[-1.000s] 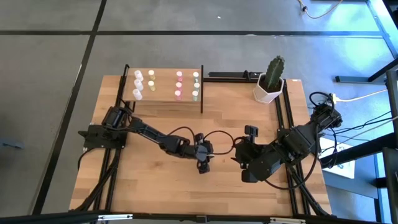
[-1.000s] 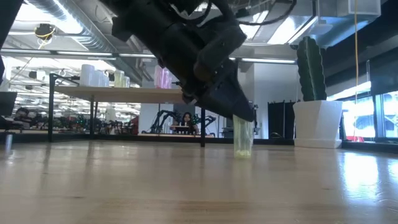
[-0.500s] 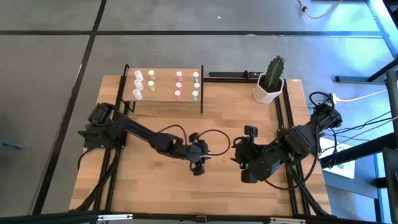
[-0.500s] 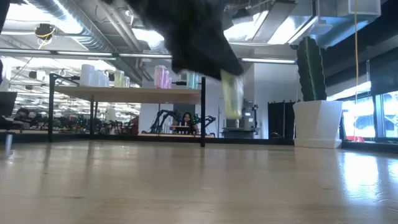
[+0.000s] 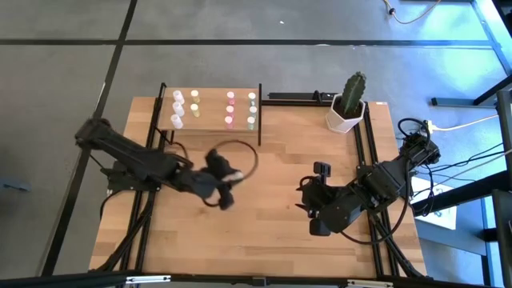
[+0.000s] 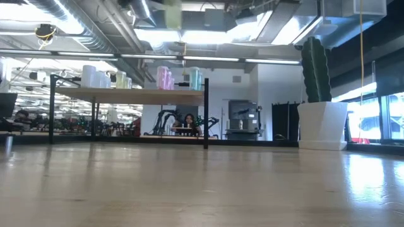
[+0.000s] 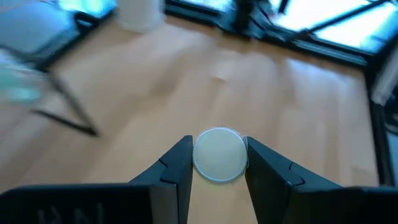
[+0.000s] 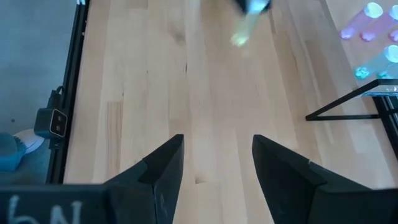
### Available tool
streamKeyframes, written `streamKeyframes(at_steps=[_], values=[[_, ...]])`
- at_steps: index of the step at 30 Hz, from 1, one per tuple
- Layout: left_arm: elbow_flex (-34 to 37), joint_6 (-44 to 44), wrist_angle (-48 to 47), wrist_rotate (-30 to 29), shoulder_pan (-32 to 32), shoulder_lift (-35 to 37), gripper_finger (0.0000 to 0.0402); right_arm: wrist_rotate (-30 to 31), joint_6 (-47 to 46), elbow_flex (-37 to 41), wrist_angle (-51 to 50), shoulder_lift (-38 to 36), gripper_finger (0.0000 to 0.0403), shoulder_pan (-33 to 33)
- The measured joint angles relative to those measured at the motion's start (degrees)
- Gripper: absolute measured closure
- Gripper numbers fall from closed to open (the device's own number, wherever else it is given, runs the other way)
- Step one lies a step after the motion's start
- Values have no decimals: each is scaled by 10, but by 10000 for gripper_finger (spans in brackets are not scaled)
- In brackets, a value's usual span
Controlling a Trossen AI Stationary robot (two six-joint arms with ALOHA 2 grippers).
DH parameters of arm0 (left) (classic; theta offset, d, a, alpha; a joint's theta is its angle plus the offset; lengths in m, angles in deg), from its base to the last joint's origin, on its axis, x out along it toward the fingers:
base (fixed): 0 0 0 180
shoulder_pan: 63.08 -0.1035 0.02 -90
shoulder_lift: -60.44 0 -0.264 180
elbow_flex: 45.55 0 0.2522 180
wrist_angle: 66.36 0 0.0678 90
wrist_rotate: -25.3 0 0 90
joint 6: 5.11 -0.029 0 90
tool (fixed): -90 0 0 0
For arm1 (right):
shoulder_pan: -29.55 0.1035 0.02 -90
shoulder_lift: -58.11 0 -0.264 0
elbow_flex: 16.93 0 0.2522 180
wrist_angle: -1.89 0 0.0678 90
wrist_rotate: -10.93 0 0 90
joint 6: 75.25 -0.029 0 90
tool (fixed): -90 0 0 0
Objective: Pick and place medicine bottles onto shelf by color
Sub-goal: Put the yellow pill bottle on the shelf and align it with the other yellow pill bottles
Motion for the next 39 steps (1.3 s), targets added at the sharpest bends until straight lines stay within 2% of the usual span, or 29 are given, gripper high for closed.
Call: streamKeyframes(at_steps=[5,9,16,21,28,39], values=[[0,53,-104,-59,-2,73,288,1,3,0,12,0,211,0],[0,113,-202,-81,-13,110,288,30,61,0,30,0,211,-4],[0,248,-350,-125,-58,147,288,164,58,0,73,0,211,-18],[0,299,-417,-139,-103,151,289,241,54,0,79,0,211,-28],[0,399,-441,-141,-176,149,289,260,41,0,79,0,211,-42],[0,408,-447,-142,-257,103,289,255,28,0,79,0,211,-50]])
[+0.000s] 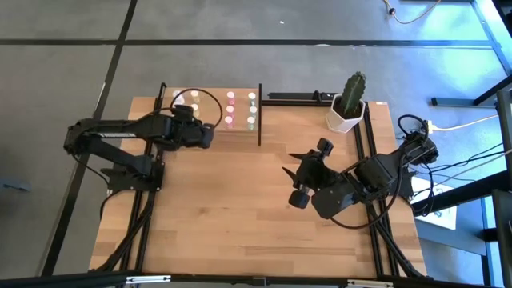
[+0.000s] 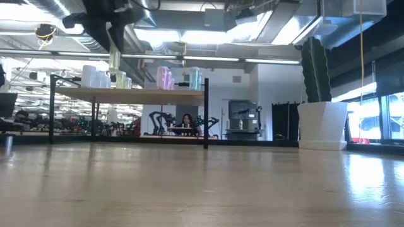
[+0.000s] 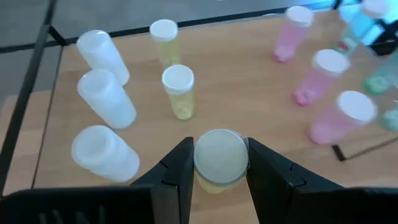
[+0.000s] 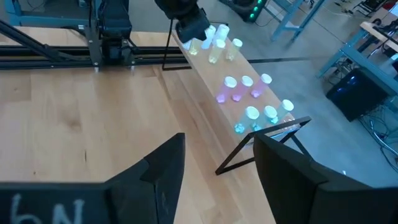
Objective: Pick and place medicine bottles onto shelf by color
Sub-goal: Put the yellow pill bottle on the shelf and align it with the other yellow pill bottles
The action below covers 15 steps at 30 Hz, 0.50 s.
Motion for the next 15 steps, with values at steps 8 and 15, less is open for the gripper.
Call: streamKeyframes(at_steps=[8,15], values=[[0,-2,-3,10,-28,-22,289,0,0,0,0,0,211,0],[11,8,-1,18,-29,-25,289,-1,1,0,2,0,211,0]])
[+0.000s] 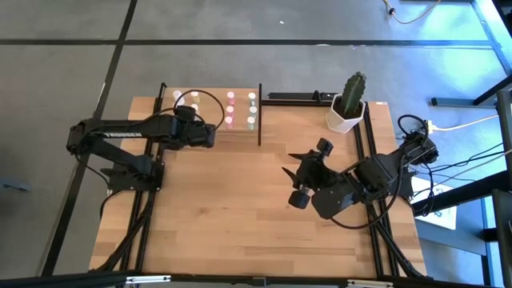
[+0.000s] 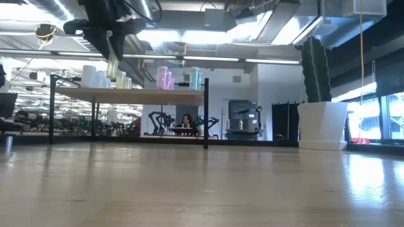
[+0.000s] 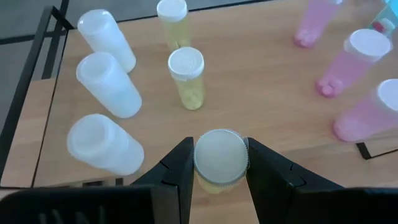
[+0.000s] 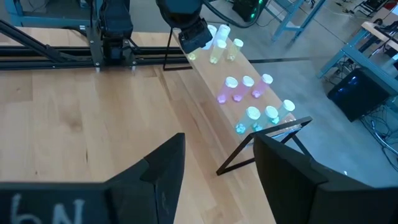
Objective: Pick and place medicine bottles onto shelf by color
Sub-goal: Put the yellow pill bottle on the shelf and align it with the other yellow pill bottles
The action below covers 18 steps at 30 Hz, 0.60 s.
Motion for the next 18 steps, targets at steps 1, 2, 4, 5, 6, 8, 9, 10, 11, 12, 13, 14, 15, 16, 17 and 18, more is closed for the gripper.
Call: streamKeyframes(at_steps=[1,2,4,5,6,8,9,10,11,12,13,14,15,16,17,18], values=[[2,3,0,1,0,0,289,0,0,0,0,0,211,0],[3,5,0,1,0,0,289,0,-1,0,1,0,211,0],[7,6,1,1,0,0,289,0,0,0,1,0,211,0],[9,7,1,4,0,0,289,0,0,0,1,0,211,0],[9,7,1,5,0,0,289,0,0,0,1,0,211,0],[11,8,4,5,0,0,289,0,0,0,1,0,211,0],[13,8,5,5,0,0,289,0,0,0,1,0,211,0],[13,8,5,5,0,0,289,0,0,0,1,0,211,0],[13,8,5,4,0,0,289,0,0,0,1,0,211,0],[13,8,5,4,0,0,289,0,0,0,1,0,211,0],[13,8,5,3,0,0,289,0,0,0,1,0,211,0],[13,8,5,0,0,0,289,0,0,0,1,0,211,0],[13,9,5,-2,0,0,289,0,0,0,1,0,211,0],[13,9,5,-5,0,0,289,0,0,0,1,0,211,0],[13,9,5,-9,0,0,289,0,0,0,2,0,211,0],[13,9,6,-13,0,0,289,0,0,0,1,0,211,0]])
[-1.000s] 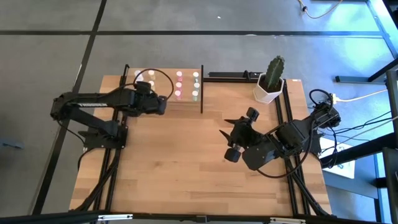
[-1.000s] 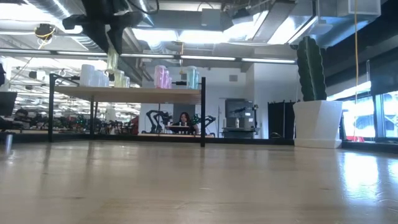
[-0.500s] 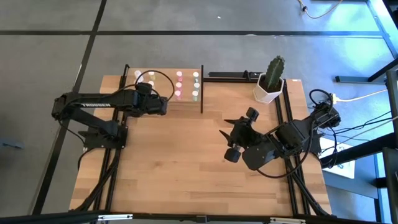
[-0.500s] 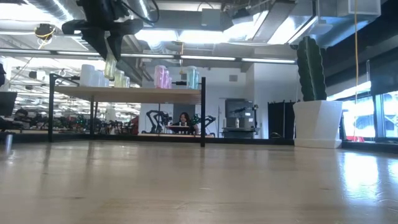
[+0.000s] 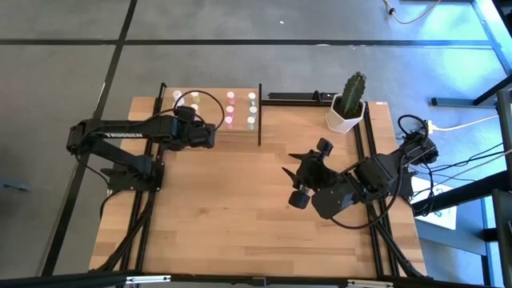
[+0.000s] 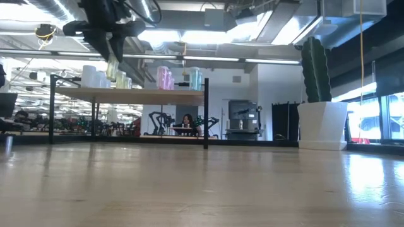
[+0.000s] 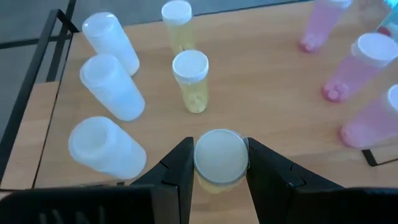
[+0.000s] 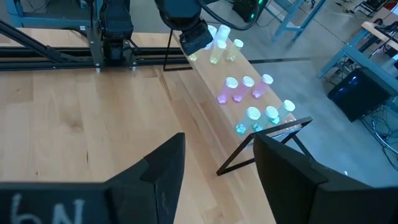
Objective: Pick and place medicine bottles onto shelf by color
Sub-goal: Put the yellow pill bottle on the shelf and align it with the other yellow pill bottles
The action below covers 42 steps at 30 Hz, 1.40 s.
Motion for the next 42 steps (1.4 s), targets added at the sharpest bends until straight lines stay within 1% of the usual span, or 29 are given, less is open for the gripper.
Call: streamKeyframes(at_steps=[10,15,20,25,32,42], values=[[0,-16,9,-6,-33,0,289,0,0,0,0,0,211,0],[0,-40,33,-5,-46,-7,288,0,0,0,0,0,211,0],[0,-37,34,-1,-51,-14,288,-1,0,0,0,0,211,0],[0,-31,34,3,-57,-16,288,-39,0,0,1,0,211,0],[0,-30,33,6,-60,-16,288,-135,1,0,2,0,211,0],[24,-19,47,12,-60,-16,288,-138,0,0,2,0,211,0]])
